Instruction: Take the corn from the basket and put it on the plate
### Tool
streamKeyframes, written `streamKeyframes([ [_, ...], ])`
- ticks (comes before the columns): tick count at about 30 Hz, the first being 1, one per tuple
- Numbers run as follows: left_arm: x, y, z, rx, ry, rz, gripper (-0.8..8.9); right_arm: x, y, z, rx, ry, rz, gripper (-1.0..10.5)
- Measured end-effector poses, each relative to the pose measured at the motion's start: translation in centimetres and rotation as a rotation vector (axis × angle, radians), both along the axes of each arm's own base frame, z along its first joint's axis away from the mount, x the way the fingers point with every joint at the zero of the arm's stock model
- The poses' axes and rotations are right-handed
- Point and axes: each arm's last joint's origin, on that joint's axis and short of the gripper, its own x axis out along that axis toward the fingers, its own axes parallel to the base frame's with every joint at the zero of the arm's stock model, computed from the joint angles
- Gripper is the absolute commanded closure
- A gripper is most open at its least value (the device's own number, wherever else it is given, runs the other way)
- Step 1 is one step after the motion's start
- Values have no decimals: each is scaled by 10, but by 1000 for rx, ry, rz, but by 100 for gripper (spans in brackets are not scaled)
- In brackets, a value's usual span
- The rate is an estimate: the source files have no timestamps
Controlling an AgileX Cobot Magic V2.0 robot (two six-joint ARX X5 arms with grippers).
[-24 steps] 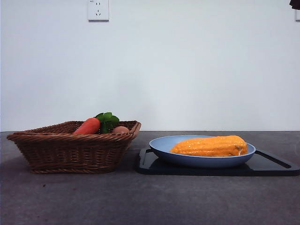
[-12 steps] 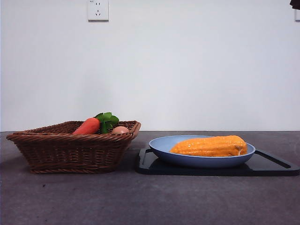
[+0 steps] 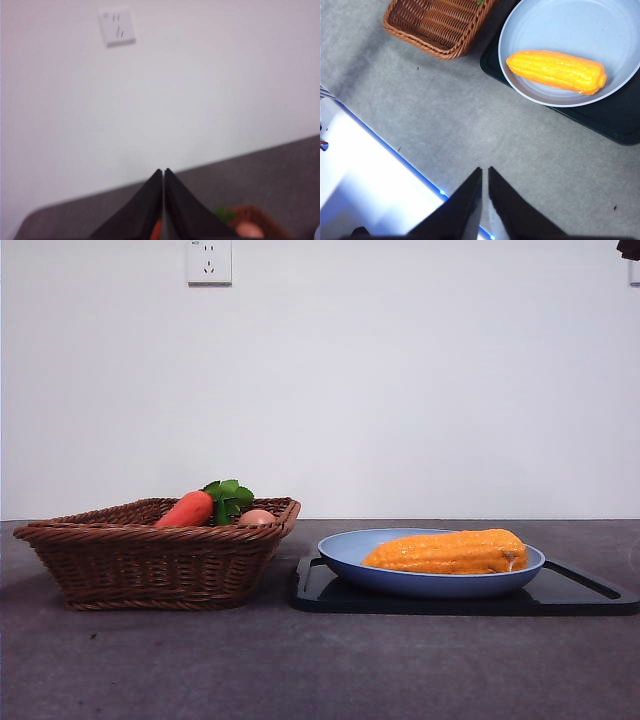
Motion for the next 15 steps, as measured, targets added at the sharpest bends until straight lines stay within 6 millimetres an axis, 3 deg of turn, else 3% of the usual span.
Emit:
streamKeyframes([
  [8, -7, 1, -91, -4, 88, 16, 806, 0, 0, 0, 0, 0, 0, 945],
  [15, -13, 1, -147, -7, 149, 45, 806, 0, 0, 0, 0, -1, 0, 945],
])
